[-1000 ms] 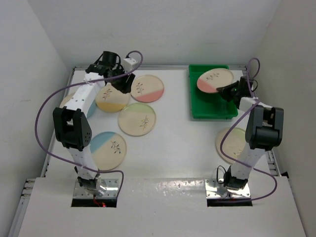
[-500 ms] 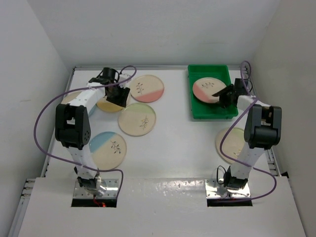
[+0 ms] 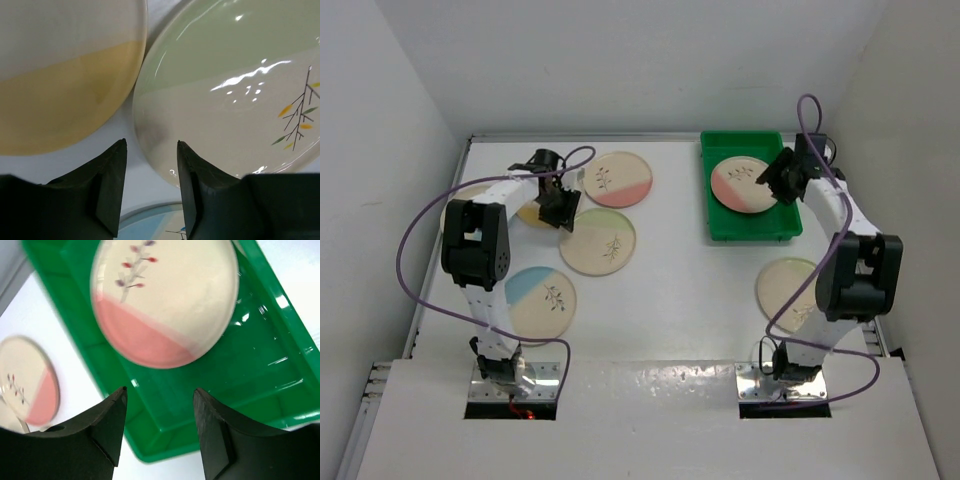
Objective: Place the plates into the plastic bin on the countertop
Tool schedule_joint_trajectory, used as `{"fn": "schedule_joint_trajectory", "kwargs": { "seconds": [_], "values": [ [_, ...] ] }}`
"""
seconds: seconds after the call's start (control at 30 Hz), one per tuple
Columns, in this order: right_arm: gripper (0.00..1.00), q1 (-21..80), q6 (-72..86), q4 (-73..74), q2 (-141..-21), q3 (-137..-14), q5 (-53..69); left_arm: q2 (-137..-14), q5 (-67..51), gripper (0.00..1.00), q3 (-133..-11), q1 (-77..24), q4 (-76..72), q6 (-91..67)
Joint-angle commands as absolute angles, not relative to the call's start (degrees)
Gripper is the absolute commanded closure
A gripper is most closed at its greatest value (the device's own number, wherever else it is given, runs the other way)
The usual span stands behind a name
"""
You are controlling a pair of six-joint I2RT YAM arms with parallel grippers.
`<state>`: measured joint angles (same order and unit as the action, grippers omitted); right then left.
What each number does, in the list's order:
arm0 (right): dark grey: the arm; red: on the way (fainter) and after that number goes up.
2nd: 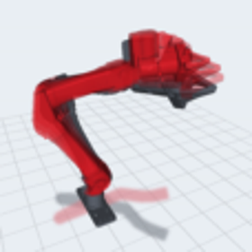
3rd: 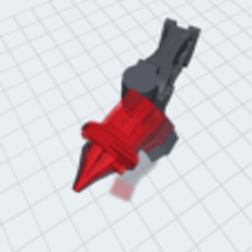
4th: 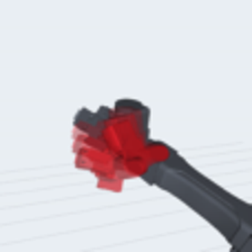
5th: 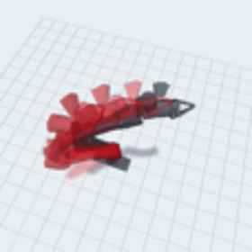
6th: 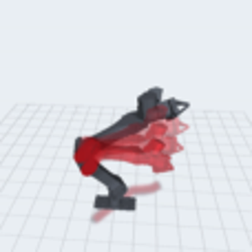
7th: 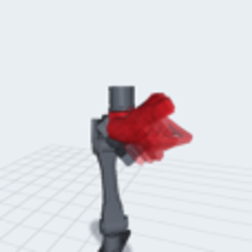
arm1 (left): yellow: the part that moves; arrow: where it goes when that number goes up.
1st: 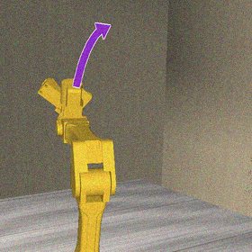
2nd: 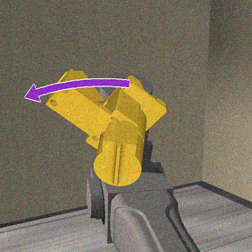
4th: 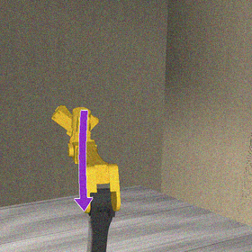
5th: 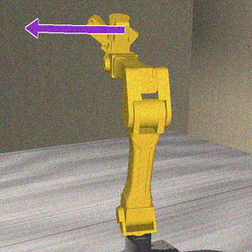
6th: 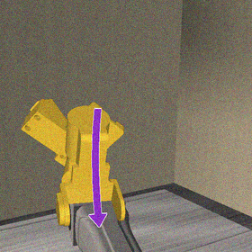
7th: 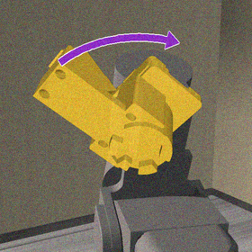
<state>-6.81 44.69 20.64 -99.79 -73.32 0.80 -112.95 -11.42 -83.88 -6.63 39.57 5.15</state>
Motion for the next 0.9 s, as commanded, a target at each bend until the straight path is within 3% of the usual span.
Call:
{"fn": "schedule_joint_trajectory", "kwargs": {
  "seconds": [0.0, 0.23, 0.33, 0.37, 0.4, 0.57, 0.87],
  "values": [
    [0.45, -2.8, 36.8, 20.9, -91.9, -74.7, -3.8, -110.6, -9.2, 0.53, -82.1, -6.2, 42.9, 3.8],
    [0.39, 6.3, 30.3, 17.8, -86.8, -70.8, -1.3, -118.1, -9.2, 0.63, -80.1, -7.8, 42.9, 4.9],
    [0.3, 9.0, 26.1, 18.1, -88.1, -70.1, 7.7, -120.1, -12.6, 0.8, -81.2, -7.8, 42.4, 5.6],
    [0.28, 10.4, 25.2, 18.3, -88.6, -70.0, 10.3, -120.1, -14.1, 0.95, -81.8, -7.8, 42.4, 5.6],
    [0.23, 11.2, 23.2, 18.5, -91.0, -70.0, 17.0, -120.1, -15.9, 1.0, -82.5, -7.8, 41.8, 6.3],
    [0.19, 18.1, 16.2, 23.9, -99.7, -73.5, 25.5, -114.9, -24.3, 1.0, -86.2, -8.5, 41.8, 11.6],
    [0.17, 21.2, 20.6, 14.2, -115.7, -77.4, 35.0, -106.2, -28.2, 1.0, -89.8, -11.0, 41.2, 23.5]
  ]
}}
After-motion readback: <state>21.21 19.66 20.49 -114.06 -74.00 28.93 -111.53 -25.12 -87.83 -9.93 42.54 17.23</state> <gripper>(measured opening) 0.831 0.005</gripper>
